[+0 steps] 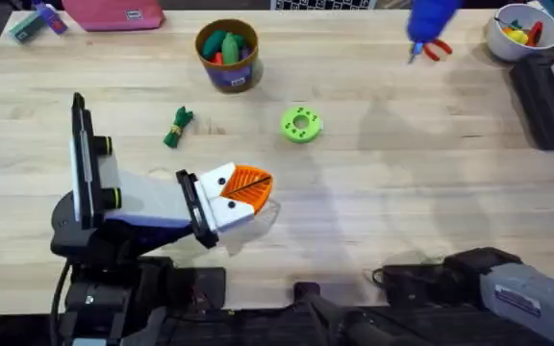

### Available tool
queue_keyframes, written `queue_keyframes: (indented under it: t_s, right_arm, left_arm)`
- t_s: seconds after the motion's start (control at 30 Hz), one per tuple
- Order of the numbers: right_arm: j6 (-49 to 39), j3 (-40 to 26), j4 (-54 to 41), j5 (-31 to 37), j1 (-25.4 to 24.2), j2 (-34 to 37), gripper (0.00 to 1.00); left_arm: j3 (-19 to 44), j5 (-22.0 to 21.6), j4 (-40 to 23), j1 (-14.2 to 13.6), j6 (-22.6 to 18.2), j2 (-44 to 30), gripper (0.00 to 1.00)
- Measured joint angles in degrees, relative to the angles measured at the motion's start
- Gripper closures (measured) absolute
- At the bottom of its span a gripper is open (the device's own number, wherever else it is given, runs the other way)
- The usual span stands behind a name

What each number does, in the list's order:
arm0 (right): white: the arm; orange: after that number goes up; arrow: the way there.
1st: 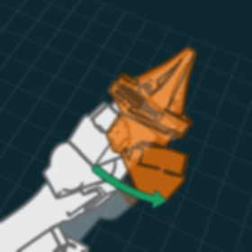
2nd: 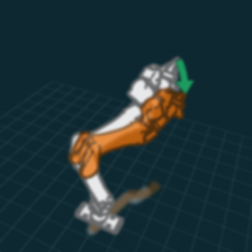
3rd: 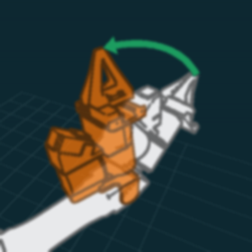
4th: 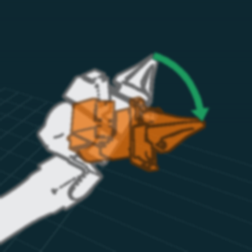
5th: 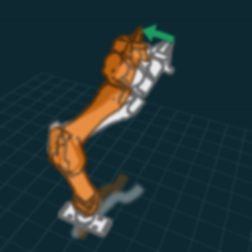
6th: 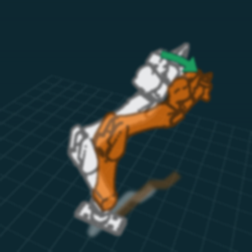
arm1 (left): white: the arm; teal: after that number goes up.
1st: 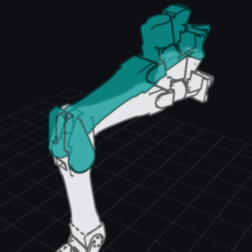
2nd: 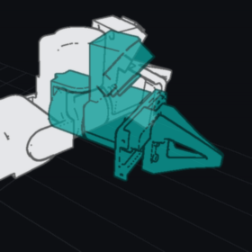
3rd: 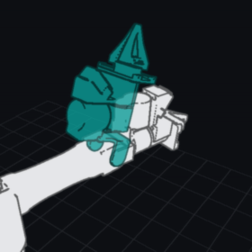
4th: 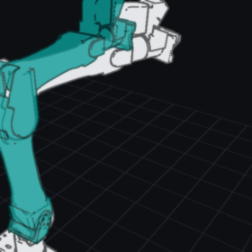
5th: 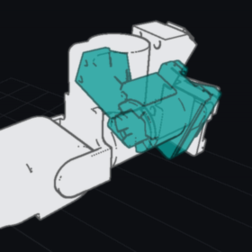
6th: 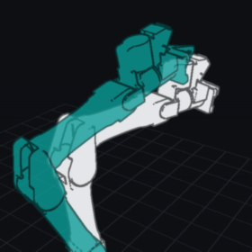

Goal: Pick up the gripper from the table and insert it into the empty holder that is missing its gripper. Then pick up a screw, insert it into the mounting hole, and use the screwdriver to tighten it. Finally, clean up the table by picking up the vegetable and placing it into the bucket.

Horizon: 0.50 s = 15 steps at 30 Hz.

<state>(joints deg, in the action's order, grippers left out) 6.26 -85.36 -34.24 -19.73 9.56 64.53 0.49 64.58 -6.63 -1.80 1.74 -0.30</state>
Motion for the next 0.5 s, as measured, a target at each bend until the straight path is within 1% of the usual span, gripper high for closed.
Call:
queue_keyframes:
  t_s: [0.13,0.2,0.27,0.37,0.5]
  right_arm:
    - [0.9,1.9,7.6,-0.8,8.3,-1.6,0.976]
    - [1.7,4.6,12.6,-1.4,12.5,-3.3,0.976]
    - [3.4,8.7,18.6,-1.8,15.8,-5.3,0.976]
    - [7.8,15.9,29.4,-2.3,19.1,-7.6,0.976]
    - [13.7,25.4,44.7,-4.3,20.7,-7.8,0.976]
  left_arm:
    - [0.0,0.0,0.0,0.0,0.0,0.0,0.994]
    - [0.0,0.0,0.0,0.0,0.0,0.0,0.994]
    - [0.0,0.0,0.0,0.0,0.0,0.0,0.994]
    - [0.0,0.0,0.0,0.0,0.0,0.0,0.994]
    - [0.0,0.0,0.0,0.0,0.0,0.0,0.994]
